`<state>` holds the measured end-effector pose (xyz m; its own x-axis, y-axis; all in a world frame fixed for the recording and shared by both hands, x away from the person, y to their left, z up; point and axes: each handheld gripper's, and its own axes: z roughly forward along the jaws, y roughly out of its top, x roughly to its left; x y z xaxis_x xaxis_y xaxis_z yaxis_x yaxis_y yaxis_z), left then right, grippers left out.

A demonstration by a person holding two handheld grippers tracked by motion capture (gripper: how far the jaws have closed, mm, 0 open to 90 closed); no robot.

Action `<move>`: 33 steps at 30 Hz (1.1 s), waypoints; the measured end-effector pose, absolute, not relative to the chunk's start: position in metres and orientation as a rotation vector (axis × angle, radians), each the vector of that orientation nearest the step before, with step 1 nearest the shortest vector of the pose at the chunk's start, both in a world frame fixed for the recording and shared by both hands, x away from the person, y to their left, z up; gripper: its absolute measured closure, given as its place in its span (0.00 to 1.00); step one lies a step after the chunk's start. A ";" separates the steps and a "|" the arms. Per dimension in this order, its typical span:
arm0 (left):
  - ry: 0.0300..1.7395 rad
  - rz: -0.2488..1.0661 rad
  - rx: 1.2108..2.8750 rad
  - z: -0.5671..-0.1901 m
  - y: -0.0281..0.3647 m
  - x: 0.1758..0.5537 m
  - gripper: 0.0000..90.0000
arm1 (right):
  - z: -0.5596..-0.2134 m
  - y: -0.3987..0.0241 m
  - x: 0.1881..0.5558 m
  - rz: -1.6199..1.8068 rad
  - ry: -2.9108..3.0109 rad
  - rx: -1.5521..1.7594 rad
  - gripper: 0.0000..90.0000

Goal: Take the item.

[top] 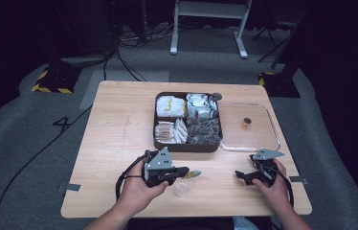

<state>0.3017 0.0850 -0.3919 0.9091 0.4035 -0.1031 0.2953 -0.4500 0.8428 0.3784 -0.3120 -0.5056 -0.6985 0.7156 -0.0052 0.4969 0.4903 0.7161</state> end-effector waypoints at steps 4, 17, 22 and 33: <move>0.496 0.114 2.071 -0.394 0.087 0.301 1.00 | -0.506 -0.312 0.378 1.024 2.435 1.025 0.03; 0.540 0.153 2.069 -0.397 0.086 0.304 0.59 | -0.506 -0.312 0.378 1.022 2.434 1.026 0.03; 0.552 0.180 2.087 -0.396 0.090 0.309 0.53 | -0.506 -0.312 0.378 1.023 2.434 1.027 0.03; 0.597 0.226 2.060 -0.387 0.121 0.313 0.47 | -0.506 -0.311 0.377 1.020 2.430 1.032 0.03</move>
<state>0.3129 0.1210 -0.3872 0.8640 0.4979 -0.0749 0.3229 -0.4338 0.8412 0.3772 -0.3111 -0.5056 -0.6925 0.7214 -0.0058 0.5010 0.4867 0.7156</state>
